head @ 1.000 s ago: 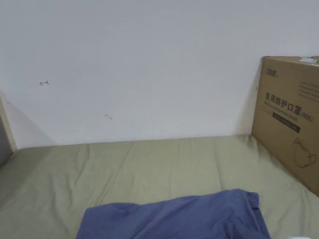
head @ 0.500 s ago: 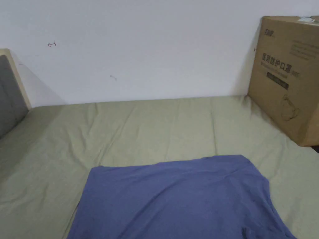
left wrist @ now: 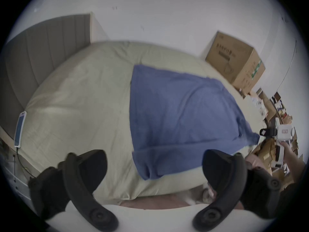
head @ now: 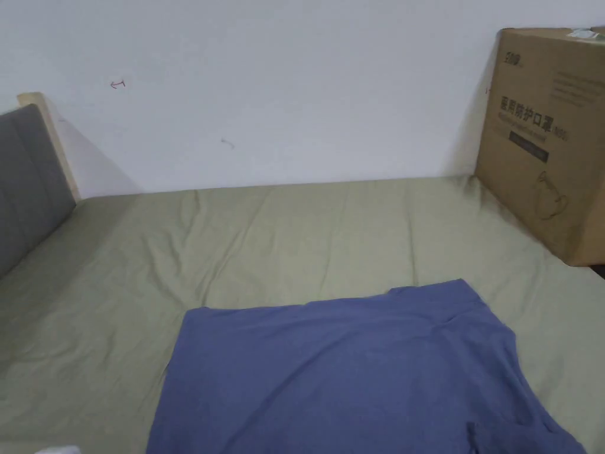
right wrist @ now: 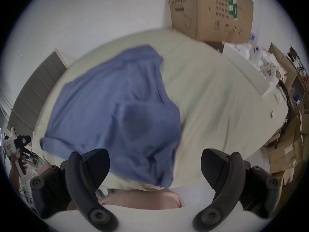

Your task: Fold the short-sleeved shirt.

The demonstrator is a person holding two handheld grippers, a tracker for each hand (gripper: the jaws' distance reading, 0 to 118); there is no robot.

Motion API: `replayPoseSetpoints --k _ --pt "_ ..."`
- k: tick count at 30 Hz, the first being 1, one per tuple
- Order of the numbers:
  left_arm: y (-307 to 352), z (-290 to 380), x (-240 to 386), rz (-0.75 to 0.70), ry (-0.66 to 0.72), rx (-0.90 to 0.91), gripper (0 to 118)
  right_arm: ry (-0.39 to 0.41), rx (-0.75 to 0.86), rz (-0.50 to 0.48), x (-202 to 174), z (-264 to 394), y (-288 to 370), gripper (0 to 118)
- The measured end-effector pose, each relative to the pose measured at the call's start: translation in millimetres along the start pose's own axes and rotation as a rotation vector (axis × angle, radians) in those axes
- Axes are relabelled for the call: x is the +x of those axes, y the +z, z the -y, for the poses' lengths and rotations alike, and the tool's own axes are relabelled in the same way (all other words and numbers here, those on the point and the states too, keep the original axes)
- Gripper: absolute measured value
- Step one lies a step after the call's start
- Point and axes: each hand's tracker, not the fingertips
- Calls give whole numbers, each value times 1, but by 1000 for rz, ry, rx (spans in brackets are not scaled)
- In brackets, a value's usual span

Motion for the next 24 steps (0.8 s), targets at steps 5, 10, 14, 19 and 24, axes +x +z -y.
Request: replayPoseSetpoints --k 5,10,14,19,24 --pt "42 -33 26 64 68 198 114 -48 254 -107 -50 -26 58 110" --pt "96 -50 80 -18 -67 640 30 43 803 -77 -112 -32 125 7" --pt "114 -47 108 -52 -155 794 0 12 869 -150 -126 -42 142 0" --pt "103 -76 95 -59 -194 457 0 77 743 -132 -124 -45 138 0" --pt "33 -60 34 4 -77 -123 6 72 620 -138 -113 -29 121 0"
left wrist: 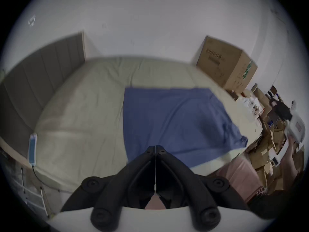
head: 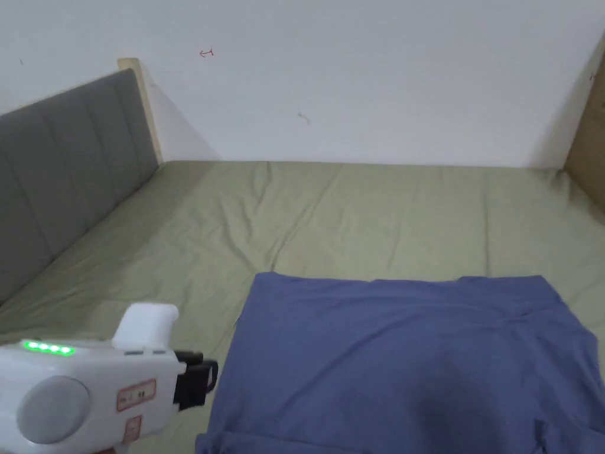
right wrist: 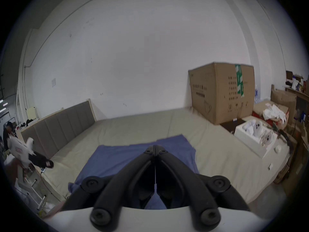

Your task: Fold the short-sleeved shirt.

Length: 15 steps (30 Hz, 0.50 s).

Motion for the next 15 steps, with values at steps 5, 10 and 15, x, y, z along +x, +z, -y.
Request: replayPoseSetpoints --k 5,10,15 --pt "-62 45 -27 -85 35 -111 106 -65 -100 19 8 19 -7 0" --pt "-103 64 -43 -95 108 -146 110 -92 -152 15 9 22 -14 0" --pt "-109 69 -38 -125 -16 -106 6 -78 -183 18 6 26 -19 0"
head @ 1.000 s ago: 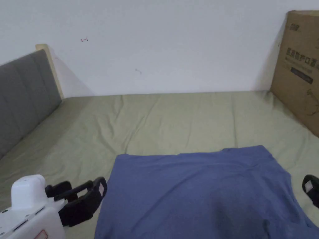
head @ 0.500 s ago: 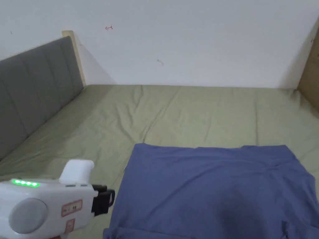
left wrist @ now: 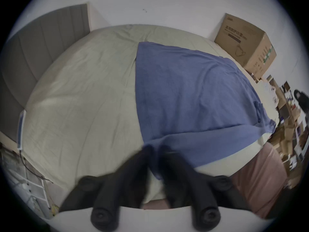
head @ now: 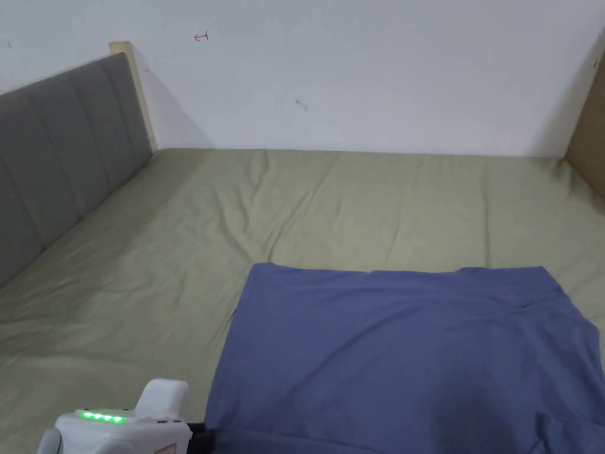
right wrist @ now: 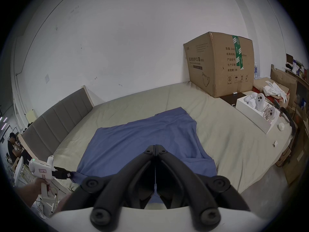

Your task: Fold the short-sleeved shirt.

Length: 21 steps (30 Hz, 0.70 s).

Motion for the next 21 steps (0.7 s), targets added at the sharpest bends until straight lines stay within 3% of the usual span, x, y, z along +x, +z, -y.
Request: replayPoseSetpoints --k 6,10,11,13,14,18,21 --pt "42 11 1 36 6 245 3 -23 -23 -32 13 7 -2 0" --pt "63 18 1 144 80 315 2 16 -141 57 47 12 -22 0" --pt "65 19 1 150 77 317 2 16 -193 53 57 14 -28 19" --pt "71 17 4 138 69 318 2 18 -324 66 82 23 -43 105" --pt "73 17 4 137 65 322 2 22 -387 86 92 30 -51 118" --pt "84 16 14 146 69 339 2 -14 -471 139 151 67 -73 118" --pt "85 14 16 140 63 342 2 -22 -664 208 178 80 -94 118"
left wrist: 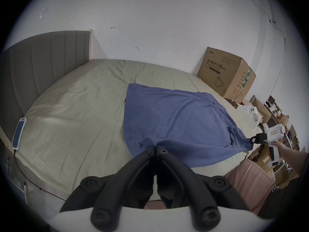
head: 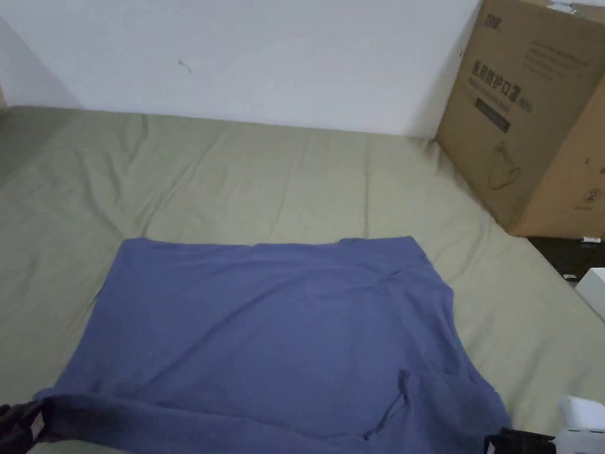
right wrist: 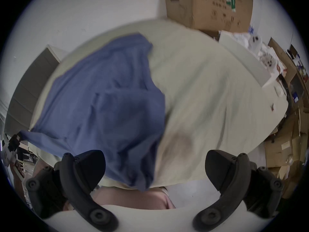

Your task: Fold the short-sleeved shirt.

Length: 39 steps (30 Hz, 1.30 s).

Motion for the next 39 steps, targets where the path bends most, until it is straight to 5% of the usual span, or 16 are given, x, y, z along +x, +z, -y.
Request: replayPoseSetpoints --k 3,4,5,7,9,14,24,33,37,39 --pt "-4 2 2 -17 -12 -24 2 31 -18 -19 -9 -3 -2 110" --pt "-6 1 3 -24 -13 -33 2 46 -39 -11 -10 -3 -7 97" --pt "-7 2 2 -27 -11 -43 2 60 -36 -15 -18 2 -4 63" --pt "-9 4 2 -35 -7 -59 2 86 -21 -37 -27 4 -2 46" --pt "-10 4 1 -48 -10 -71 2 144 2 -61 -40 7 10 5" --pt "-8 2 2 -60 -12 -73 2 179 80 -75 -50 8 32 5" --pt "-8 -39 4 -55 21 24 2 -197 262 -375 -22 -30 85 5" --pt "-115 -95 -33 -134 135 -16 2 -353 202 -370 -44 -134 32 5" --pt "-167 -99 -52 -141 177 -83 2 -330 131 -278 -59 -178 -20 5" --pt "-182 -96 -58 -152 194 -78 19 -333 106 -257 -68 -187 -44 9"
